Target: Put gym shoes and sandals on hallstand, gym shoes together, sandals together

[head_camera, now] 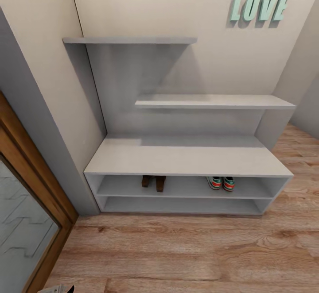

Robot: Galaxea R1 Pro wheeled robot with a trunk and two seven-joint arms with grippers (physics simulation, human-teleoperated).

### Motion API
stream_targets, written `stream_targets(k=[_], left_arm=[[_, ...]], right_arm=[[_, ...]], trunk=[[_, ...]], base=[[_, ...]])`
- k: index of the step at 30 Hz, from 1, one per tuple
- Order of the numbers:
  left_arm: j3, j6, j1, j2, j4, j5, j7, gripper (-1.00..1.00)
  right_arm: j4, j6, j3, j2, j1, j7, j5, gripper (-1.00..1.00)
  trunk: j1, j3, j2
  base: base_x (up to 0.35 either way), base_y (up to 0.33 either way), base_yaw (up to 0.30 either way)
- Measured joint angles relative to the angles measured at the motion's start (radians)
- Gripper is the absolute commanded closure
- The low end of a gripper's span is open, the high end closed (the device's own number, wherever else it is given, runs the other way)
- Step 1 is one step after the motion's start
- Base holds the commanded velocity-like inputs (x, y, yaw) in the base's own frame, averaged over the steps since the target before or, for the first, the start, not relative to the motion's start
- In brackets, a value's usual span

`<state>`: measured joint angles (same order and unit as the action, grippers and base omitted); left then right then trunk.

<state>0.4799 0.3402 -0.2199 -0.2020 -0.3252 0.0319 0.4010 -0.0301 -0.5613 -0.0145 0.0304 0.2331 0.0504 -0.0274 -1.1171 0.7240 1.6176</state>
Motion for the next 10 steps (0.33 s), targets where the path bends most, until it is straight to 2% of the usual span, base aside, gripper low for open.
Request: stream_targets(k=[10], left_arm=[[0.000,0.000,0.000,0.000,0.000,-0.001,-0.002,-1.00]], right_arm=[[0.000,0.000,0.000,0.000,0.000,0.000,0.000,-1.00]], trunk=[[0.000,0.000,0.000]], base=[[0.000,0.000,0.000]])
